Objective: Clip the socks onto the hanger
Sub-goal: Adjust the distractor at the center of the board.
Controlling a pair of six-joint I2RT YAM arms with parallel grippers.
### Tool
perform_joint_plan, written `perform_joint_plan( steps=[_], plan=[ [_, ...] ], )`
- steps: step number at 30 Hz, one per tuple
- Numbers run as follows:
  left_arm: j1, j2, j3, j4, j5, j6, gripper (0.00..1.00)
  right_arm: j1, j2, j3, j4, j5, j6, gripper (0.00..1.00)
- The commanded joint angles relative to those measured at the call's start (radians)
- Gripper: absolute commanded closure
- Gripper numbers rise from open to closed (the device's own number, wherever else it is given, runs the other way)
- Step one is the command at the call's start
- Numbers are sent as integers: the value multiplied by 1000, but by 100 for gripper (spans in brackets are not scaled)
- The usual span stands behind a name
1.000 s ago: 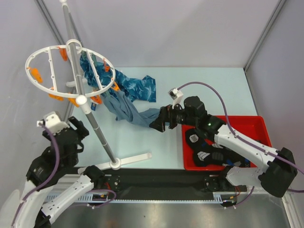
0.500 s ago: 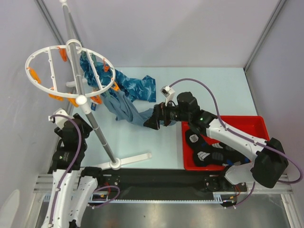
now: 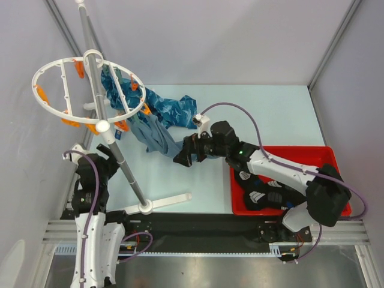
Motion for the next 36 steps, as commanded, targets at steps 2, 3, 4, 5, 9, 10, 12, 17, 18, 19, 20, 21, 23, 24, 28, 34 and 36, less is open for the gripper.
perform_joint_plan(
  steps=[2,3,4,5,9,10,12,17,18,19,20,21,23,24,28,34,36],
  plan=[
    [15,-91,-39,31,90,-119,9,85,124,8,174,257,-85,0],
    [15,-97,-43,29,107,-123,8,97,149,9,204,287,-99,0],
    [16,-97,-36,15,132,-125,7,114,177,14,230,362,-122,0],
    [15,-94,-28,0,133,-125,6,125,224,19,269,396,-139,1],
    [15,-88,13,-64,121,-99,5,182,357,57,345,614,-211,2],
    [16,-91,20,-68,120,-88,4,191,379,68,357,690,-211,2],
    [15,-102,26,-74,126,-79,3,196,440,85,382,728,-194,8],
    [15,-139,7,-58,210,-103,3,193,488,105,417,860,-180,31],
    [16,-145,3,-54,219,-106,2,191,484,102,422,895,-183,34],
    [15,-146,1,-55,225,-108,2,186,476,102,425,907,-185,40],
    [16,-146,0,-58,225,-109,3,180,472,102,431,918,-185,44],
    [15,-145,-2,-60,229,-108,1,160,467,103,431,910,-183,49],
    [16,-134,1,-65,233,-102,0,131,464,123,410,866,-168,58],
    [16,-131,3,-65,250,-102,0,95,465,141,405,823,-159,71],
    [15,-132,-12,-55,273,-119,0,22,490,204,419,751,-165,94],
    [15,-166,-31,-58,207,-128,0,-59,556,350,409,682,-191,94],
    [15,-166,-28,-52,196,-129,0,-85,597,439,371,644,-208,94]
  ],
)
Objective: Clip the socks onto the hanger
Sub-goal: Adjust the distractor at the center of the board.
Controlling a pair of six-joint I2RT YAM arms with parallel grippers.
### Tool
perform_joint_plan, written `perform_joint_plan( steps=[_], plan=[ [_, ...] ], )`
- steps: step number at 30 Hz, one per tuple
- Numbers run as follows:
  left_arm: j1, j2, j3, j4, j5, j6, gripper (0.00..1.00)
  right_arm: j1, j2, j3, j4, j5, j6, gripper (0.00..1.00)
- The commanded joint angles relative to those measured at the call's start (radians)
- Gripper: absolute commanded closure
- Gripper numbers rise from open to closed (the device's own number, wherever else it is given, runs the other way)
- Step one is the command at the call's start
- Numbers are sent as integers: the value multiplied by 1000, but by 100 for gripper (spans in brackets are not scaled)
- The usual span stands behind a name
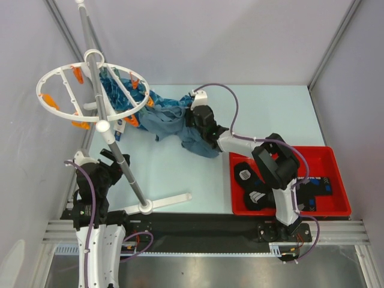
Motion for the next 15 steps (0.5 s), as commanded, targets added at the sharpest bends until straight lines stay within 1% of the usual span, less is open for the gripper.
perform_joint_plan(
  steps=[1,4,7,9,10,11,12,14,15],
  plan=[
    [12,-6,4,27,-22,-18,0,-25,53,134,1,-68,-38,94],
    [11,5,4,41,-18,-23,0,-43,89,179,8,-93,-84,92],
    [12,4,-4,42,-24,-20,1,-68,131,253,-29,-96,-117,92],
    [12,2,-13,47,-28,-21,0,-100,177,302,-35,-137,-112,89],
    [12,-3,-22,52,-25,-24,1,-111,198,326,-48,-163,-85,88],
    [11,-1,-28,58,-21,-26,1,-125,233,348,-90,-187,-66,86],
    [12,-3,-31,62,-13,-30,1,-135,252,366,-108,-238,-46,83],
    [11,7,-33,73,4,-35,2,-152,287,405,-151,-266,-20,77],
    [12,10,-33,87,13,-35,2,-152,292,420,-170,-278,-22,69]
  ],
)
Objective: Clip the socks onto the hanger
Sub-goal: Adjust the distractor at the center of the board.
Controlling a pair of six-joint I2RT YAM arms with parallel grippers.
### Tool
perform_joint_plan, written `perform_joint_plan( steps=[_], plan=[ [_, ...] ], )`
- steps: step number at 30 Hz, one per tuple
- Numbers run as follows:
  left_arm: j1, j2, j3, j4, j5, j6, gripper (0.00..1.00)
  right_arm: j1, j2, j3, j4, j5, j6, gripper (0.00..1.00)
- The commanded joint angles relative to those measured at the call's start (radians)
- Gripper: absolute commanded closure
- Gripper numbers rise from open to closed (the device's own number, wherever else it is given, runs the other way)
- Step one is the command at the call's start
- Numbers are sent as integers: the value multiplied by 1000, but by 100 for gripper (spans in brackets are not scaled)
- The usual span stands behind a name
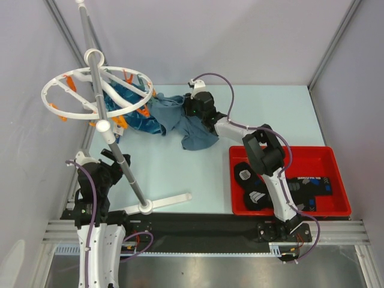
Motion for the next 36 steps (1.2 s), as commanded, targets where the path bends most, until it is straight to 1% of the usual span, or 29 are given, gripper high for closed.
perform_joint_plan(
  steps=[1,2,3,5,7,8,10,11,13,14,15,17,21,22,23,24,25,26,27,28,29,31,32,33,35,36],
  plan=[
    [12,4,-6,67,39,-28,2,-27,36,91,-96,-85,22,66],
    [12,3,-6,80,48,-31,2,-27,28,92,-127,-88,13,63],
    [12,0,-9,87,57,-39,2,-25,1,83,-131,-88,10,56],
    [11,-9,-11,96,83,-42,3,-27,-36,47,-145,-88,10,48],
    [11,-6,-9,100,105,-38,3,-27,-95,1,-159,-88,11,43],
    [12,-3,-6,100,107,-33,4,-27,-113,-18,-159,-88,13,39],
    [12,13,1,104,122,-24,4,-28,-173,-48,-174,-88,13,33],
    [11,20,1,119,130,-22,4,-28,-193,-65,-187,-87,14,29],
    [12,30,0,139,148,-24,5,-28,-246,-81,-220,-88,17,24],
    [12,35,-2,151,177,-22,6,-28,-266,-111,-222,-116,22,18],
    [12,40,-2,169,182,-22,7,-28,-285,-127,-227,-131,20,17],
    [12,47,-2,177,199,-25,8,-28,-351,-157,-242,-149,14,11],
    [12,32,6,168,199,-22,9,-28,-450,-229,-262,-228,13,11],
    [12,26,6,157,196,-21,10,-28,-469,-245,-233,-270,13,11],
    [12,15,9,150,189,-16,10,-28,-504,-265,-210,-373,19,12],
    [9,11,17,140,174,-9,12,-27,-523,-283,-187,-427,22,13],
    [12,6,18,122,165,-5,12,-19,-543,-341,-99,-477,30,13],
    [12,-6,18,119,159,-5,12,-13,-561,-370,-45,-580,51,16],
    [12,-12,18,119,154,-2,12,-5,-593,-397,6,-616,59,17],
    [11,-16,18,119,154,-2,13,16,-607,-452,105,-643,68,18],
    [11,-29,15,123,157,-4,14,27,-618,-472,152,-692,71,20],
    [12,-37,12,125,160,-7,18,70,-636,-504,259,-713,66,24],
    [11,-43,14,127,162,-7,19,82,-636,-515,281,-723,63,29],
    [11,-51,12,130,168,-4,25,97,-630,-518,310,-732,60,32],
    [11,-57,11,152,206,1,27,133,-619,-510,378,-733,60,37],
    [11,-59,12,159,218,7,28,140,-613,-506,396,-731,60,38]
  ],
)
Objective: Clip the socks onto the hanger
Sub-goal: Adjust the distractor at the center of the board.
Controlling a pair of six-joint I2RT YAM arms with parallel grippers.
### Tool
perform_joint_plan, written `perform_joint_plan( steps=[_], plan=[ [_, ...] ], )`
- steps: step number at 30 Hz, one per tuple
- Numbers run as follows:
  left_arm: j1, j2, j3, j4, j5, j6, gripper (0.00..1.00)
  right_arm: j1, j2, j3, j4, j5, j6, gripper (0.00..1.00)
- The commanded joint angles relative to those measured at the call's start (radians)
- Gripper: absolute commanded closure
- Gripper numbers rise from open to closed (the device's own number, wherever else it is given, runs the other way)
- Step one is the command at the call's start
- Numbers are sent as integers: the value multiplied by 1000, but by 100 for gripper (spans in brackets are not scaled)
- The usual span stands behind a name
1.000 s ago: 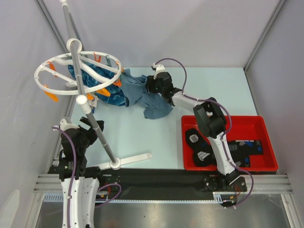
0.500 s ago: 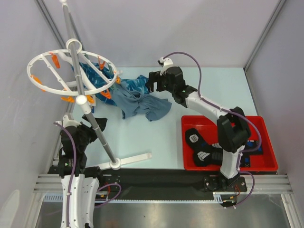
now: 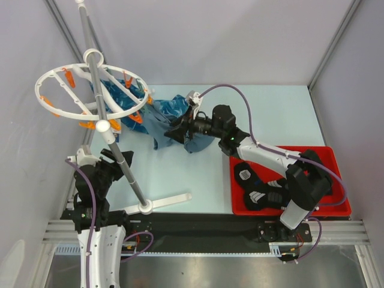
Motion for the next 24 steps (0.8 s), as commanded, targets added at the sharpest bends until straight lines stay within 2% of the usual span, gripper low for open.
perform_joint_plan(
  steps=[1,4,6,9,15,20,24],
  plan=[
    [10,-14,18,45,65,24,28,37,-10,23,234,-68,0,38],
    [8,-25,36,72,117,49,30,51,5,33,311,-58,23,42],
    [10,-25,71,78,125,59,34,59,25,64,352,-75,34,50],
    [11,-20,126,95,148,52,35,69,65,105,376,-103,32,51],
    [10,-5,203,106,192,9,36,75,146,187,413,-161,72,44],
    [1,-5,205,104,214,0,37,86,171,211,416,-152,61,38],
    [-1,-8,188,120,231,-16,37,92,200,236,438,-161,84,38]
  ],
)
